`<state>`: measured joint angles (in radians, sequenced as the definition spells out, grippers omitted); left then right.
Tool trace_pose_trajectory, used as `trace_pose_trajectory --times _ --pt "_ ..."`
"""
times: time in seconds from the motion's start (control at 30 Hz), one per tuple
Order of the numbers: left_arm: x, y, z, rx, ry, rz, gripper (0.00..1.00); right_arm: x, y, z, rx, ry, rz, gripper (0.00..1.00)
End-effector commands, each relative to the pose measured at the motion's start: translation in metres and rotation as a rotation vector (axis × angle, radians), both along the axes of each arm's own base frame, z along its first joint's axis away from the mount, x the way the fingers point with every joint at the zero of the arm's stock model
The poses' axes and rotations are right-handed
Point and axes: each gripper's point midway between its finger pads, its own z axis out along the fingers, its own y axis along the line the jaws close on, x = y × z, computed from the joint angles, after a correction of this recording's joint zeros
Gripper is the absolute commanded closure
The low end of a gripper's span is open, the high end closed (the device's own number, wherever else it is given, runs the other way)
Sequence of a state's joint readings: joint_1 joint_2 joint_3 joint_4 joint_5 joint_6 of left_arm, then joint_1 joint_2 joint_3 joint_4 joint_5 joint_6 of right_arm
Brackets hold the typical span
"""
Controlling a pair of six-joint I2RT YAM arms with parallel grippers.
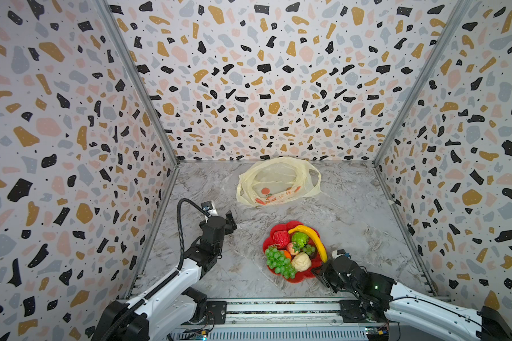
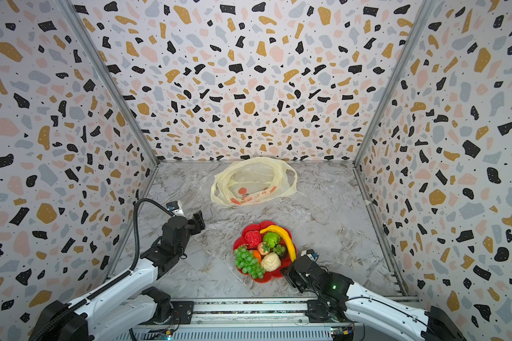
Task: Take fruits out of the plastic bag
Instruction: Move the plate to the center of the table.
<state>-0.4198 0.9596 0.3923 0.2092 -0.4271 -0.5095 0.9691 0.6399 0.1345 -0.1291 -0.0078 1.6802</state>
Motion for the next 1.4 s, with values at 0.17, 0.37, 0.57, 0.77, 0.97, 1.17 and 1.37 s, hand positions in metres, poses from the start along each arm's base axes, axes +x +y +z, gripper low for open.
trace_pose_trajectory --times 0.17,0.37,0.57,0.77,0.97,1.17,1.37 --pt "0.002 0.002 0.004 -0.009 -0.028 0.013 0.18 0.038 0.035 0.038 0.086 -0.111 0.064 0.88" --pt "0.002 0.003 0.003 -0.006 -0.024 0.016 0.18 0.062 0.046 0.046 0.085 -0.143 0.072 0.88" --pt "0.002 0.004 0.002 -0.003 -0.022 0.019 0.18 0.089 0.061 0.050 0.071 -0.176 0.102 0.90" --pt "0.002 0.004 0.002 0.000 -0.021 0.021 0.18 0.119 0.073 0.051 0.081 -0.204 0.105 0.90" --pt "0.002 0.004 0.001 0.004 -0.018 0.024 0.18 0.134 0.079 0.045 0.061 -0.208 0.117 0.90" --pt "0.002 0.005 0.000 0.007 -0.014 0.025 0.18 0.135 0.073 0.042 0.052 -0.204 0.115 0.80" --pt "0.003 0.004 -0.003 0.007 -0.007 0.021 0.18 0.132 0.067 0.050 0.036 -0.221 0.109 0.71"
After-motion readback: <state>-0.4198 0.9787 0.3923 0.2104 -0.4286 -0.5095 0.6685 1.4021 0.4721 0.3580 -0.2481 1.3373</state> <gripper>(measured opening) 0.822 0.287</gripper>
